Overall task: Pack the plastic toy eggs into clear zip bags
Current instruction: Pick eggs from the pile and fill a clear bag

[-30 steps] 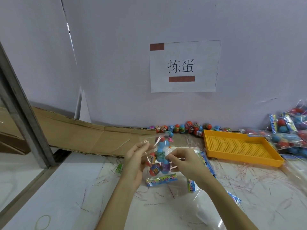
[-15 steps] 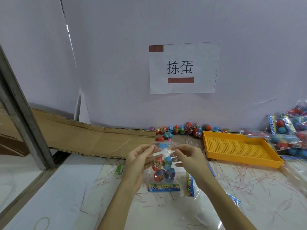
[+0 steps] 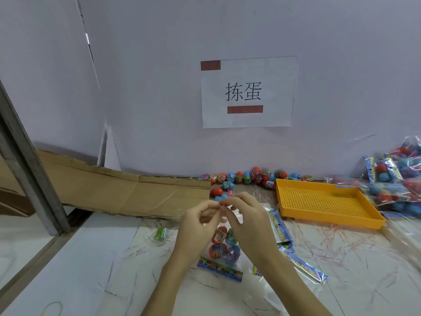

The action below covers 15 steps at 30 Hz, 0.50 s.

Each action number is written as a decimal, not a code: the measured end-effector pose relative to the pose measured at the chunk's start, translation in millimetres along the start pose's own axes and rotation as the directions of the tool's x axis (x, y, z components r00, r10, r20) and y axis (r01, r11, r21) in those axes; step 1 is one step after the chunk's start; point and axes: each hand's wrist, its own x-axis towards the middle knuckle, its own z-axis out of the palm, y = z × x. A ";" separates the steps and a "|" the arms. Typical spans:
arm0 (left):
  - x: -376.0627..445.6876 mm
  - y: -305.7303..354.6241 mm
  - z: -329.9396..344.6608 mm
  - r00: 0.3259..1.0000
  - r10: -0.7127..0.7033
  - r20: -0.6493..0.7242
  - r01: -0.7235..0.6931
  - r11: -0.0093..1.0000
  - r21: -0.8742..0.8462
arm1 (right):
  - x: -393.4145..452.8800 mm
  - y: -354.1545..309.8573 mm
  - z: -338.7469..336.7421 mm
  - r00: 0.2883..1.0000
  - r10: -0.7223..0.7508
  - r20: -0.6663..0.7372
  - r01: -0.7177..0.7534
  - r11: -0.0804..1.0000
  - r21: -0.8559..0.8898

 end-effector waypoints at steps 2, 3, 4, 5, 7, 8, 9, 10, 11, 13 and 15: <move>-0.4 0.6 -0.6 1.000 0.009 0.018 -0.009 1.000 0.010 | 0.6 1.2 -2.1 1.000 0.014 0.014 -0.014 1.000 -0.004; -0.6 0.9 -0.8 1.000 0.013 0.026 -0.014 1.000 0.015 | 1.0 1.8 -3.3 1.000 0.017 0.019 -0.017 1.000 -0.009; -0.9 1.5 -1.0 0.999 0.015 0.030 -0.016 1.000 0.020 | 1.4 2.8 -4.3 1.000 0.017 0.025 -0.017 1.000 -0.018; -1.1 2.3 -0.9 0.999 0.016 0.033 -0.017 1.000 0.026 | 2.0 4.4 -4.9 0.999 0.018 0.033 -0.017 0.999 -0.027; -2.1 4.3 -0.4 0.999 0.023 0.043 -0.025 0.999 0.047 | 1.9 6.4 -4.8 0.998 0.040 0.050 -0.039 0.999 -0.028; -2.5 5.4 0.0 0.999 0.024 0.046 -0.026 0.998 0.059 | 1.4 6.5 -4.2 0.996 0.065 0.058 -0.064 0.998 -0.014; -2.6 6.1 0.4 0.999 0.019 0.046 -0.022 0.998 0.065 | 1.0 6.4 -3.4 0.994 0.086 0.067 -0.087 0.996 0.007; -2.6 6.2 0.7 0.999 0.012 0.043 -0.015 0.998 0.063 | 0.7 6.5 -2.8 0.993 0.096 0.076 -0.098 0.995 0.029; -2.6 6.0 0.8 0.999 0.006 0.040 -0.008 0.998 0.058 | 0.8 6.5 -2.5 0.992 0.094 0.085 -0.098 0.994 0.048; -2.4 5.5 0.2 1.000 -0.003 0.030 0.001 0.999 0.054 | 1.7 7.1 -3.4 0.991 0.078 0.107 -0.087 0.993 0.076; -2.1 5.3 -0.7 1.000 -0.012 0.025 0.011 0.998 0.058 | 3.3 8.9 -4.7 0.990 0.073 0.118 -0.084 0.992 0.093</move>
